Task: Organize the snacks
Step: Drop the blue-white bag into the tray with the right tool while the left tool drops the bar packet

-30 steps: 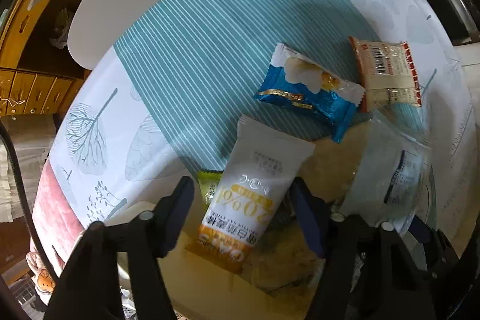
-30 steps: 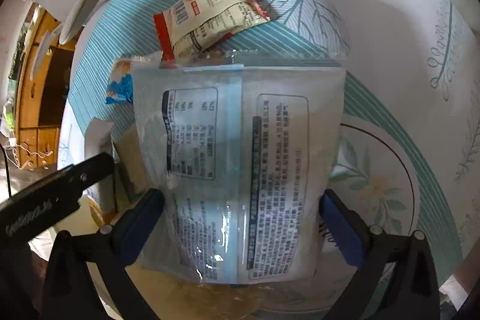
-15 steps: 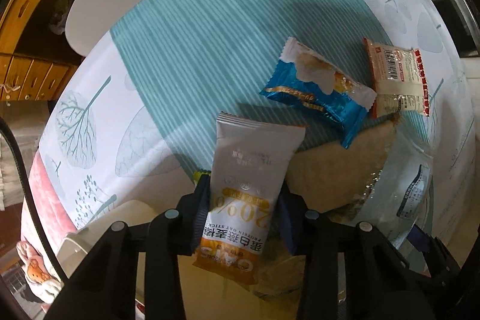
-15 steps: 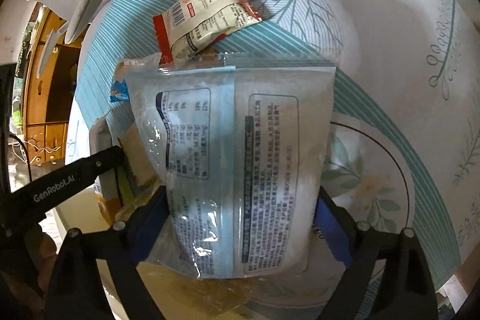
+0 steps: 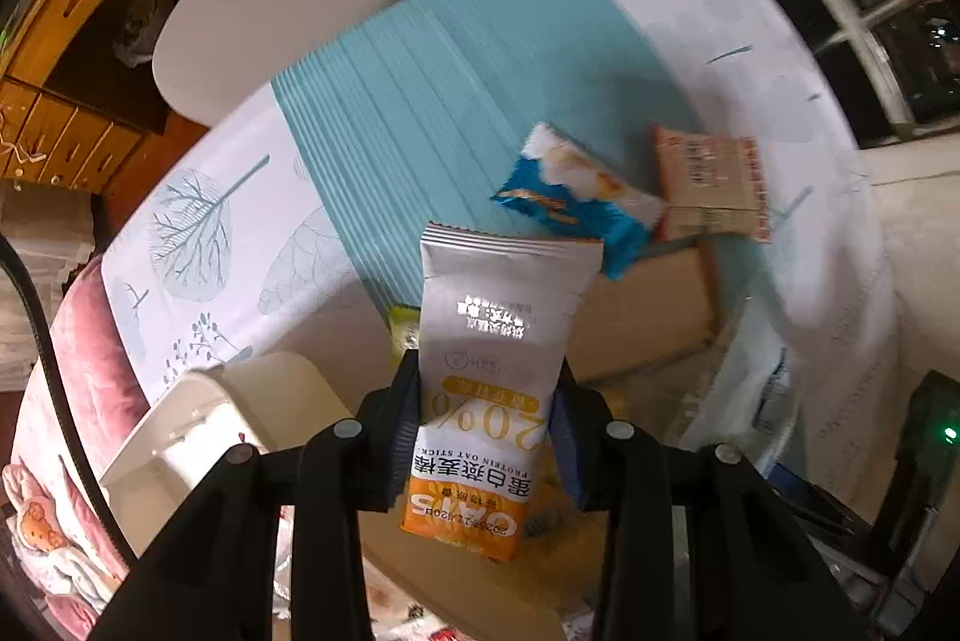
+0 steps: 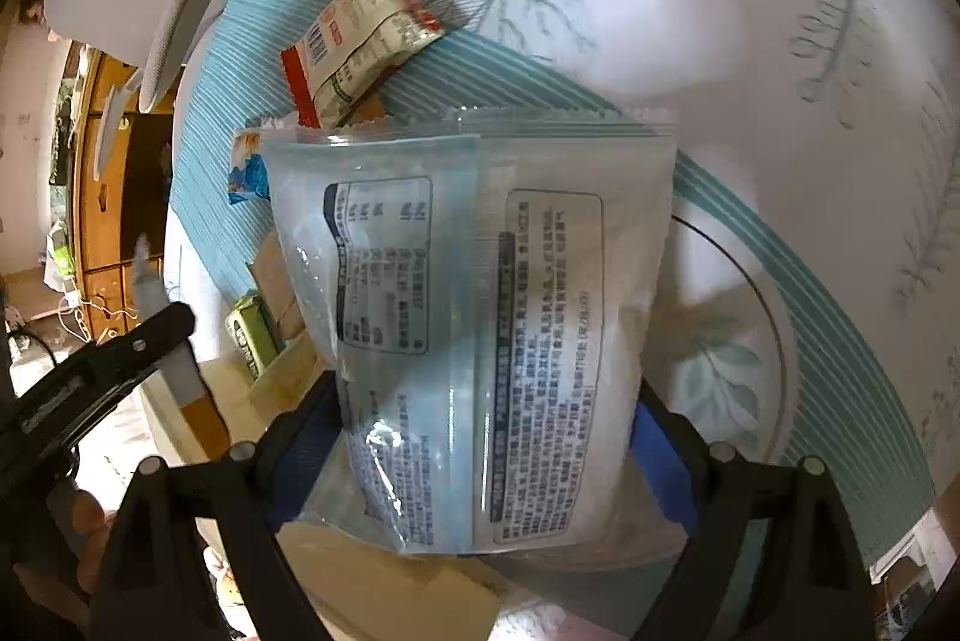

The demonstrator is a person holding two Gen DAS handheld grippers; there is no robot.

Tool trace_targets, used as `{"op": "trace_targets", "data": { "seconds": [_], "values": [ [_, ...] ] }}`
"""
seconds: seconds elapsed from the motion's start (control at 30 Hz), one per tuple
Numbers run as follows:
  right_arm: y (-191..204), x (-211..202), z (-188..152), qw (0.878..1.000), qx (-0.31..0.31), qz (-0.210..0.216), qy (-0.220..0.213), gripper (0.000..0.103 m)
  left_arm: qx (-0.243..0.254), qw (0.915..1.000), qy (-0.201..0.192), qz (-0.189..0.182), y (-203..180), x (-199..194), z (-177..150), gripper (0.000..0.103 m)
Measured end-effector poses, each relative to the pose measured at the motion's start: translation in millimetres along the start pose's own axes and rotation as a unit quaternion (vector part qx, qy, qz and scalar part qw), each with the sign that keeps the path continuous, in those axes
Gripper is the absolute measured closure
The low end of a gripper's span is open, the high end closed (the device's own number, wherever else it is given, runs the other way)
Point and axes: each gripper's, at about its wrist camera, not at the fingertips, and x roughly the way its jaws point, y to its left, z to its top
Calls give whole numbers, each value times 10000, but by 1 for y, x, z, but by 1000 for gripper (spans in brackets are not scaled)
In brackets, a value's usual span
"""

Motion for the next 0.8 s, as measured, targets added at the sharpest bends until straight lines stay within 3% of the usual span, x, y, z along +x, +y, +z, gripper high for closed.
{"op": "trace_targets", "data": {
  "seconds": [0.4, 0.8],
  "values": [
    [5, -58, -43, 9971, -317, 450, -532, 13, 160, 9945, -966, -372, -27, -114, -72, 66],
    [25, -109, -121, 9821, -1314, 734, -1136, 13, -208, 9863, -1552, -520, 14, -179, -174, 65]
  ]
}}
